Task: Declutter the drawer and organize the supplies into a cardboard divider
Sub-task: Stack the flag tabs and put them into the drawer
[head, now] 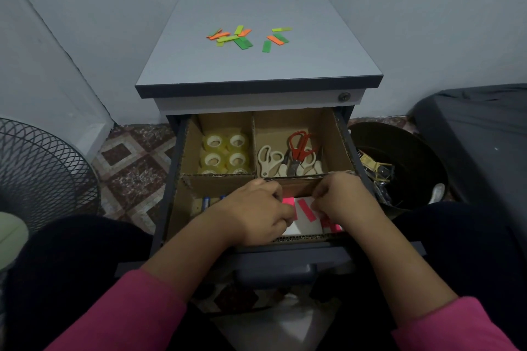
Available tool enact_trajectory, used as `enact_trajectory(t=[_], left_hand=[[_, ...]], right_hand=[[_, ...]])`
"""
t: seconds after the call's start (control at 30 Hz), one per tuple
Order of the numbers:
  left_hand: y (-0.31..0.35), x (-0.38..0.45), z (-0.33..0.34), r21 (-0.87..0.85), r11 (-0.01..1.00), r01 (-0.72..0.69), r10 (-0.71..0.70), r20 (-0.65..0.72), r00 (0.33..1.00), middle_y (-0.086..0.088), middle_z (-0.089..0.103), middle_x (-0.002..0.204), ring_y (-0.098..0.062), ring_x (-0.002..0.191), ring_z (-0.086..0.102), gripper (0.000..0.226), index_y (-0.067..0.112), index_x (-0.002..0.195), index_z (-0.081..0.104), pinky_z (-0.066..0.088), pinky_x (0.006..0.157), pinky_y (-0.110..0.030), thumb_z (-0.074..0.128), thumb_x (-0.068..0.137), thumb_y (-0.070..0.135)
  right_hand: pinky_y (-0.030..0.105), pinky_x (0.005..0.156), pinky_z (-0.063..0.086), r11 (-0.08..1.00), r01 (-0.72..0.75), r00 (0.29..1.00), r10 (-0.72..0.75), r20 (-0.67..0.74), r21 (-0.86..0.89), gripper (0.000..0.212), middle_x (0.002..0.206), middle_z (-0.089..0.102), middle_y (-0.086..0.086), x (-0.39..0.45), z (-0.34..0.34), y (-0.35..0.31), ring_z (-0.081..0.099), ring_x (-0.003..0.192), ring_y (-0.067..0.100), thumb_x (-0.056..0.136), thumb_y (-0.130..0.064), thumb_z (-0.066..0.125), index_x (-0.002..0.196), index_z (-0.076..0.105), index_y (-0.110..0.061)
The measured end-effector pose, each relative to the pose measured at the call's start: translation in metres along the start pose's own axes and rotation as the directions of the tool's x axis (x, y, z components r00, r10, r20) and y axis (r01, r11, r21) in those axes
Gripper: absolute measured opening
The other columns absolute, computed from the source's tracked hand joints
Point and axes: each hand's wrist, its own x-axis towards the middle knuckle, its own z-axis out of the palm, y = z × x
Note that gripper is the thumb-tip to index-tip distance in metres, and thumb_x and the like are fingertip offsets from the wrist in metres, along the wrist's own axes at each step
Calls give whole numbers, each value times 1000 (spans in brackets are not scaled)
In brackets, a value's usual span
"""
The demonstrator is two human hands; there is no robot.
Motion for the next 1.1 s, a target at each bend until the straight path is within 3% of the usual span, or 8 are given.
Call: enact_trajectory(t=[0.17,0.43,0.63,1.1], left_hand=[[-3,3,4,15,1000,-6,6,5,1000,0,47,117,-17,118,37,30,36,114,58,25,100,-31,36,93,36],[-4,5,5,41,999,-33,33,4,999,1,52,114,-16,121,37,27,36,109,58,27,103,-35,36,93,34],[-3,6,4,58,997,-55,56,-14,998,1,59,110,-12,121,34,27,32,109,59,25,101,-32,37,95,31],[-3,5,5,75,996,-39,39,4,999,0,54,114,-13,122,35,29,35,112,59,25,101,-32,37,94,33]], right_hand=[[31,78,56,971,168,973,-136,184,-171,40,106,67,-3,-1,-3,0,66,87,15,84,-9,62,111,68,-38],[32,82,54,952,230,969,-205,137,-204,36,107,66,-2,-1,5,-5,63,96,18,82,-21,65,114,67,-38],[31,76,56,954,214,976,-201,80,-208,32,102,68,-1,0,6,-3,65,86,18,84,-22,62,110,69,-38],[31,74,54,940,247,968,-252,12,-236,27,99,68,-2,-1,15,-5,64,90,20,80,-29,64,106,70,-36]])
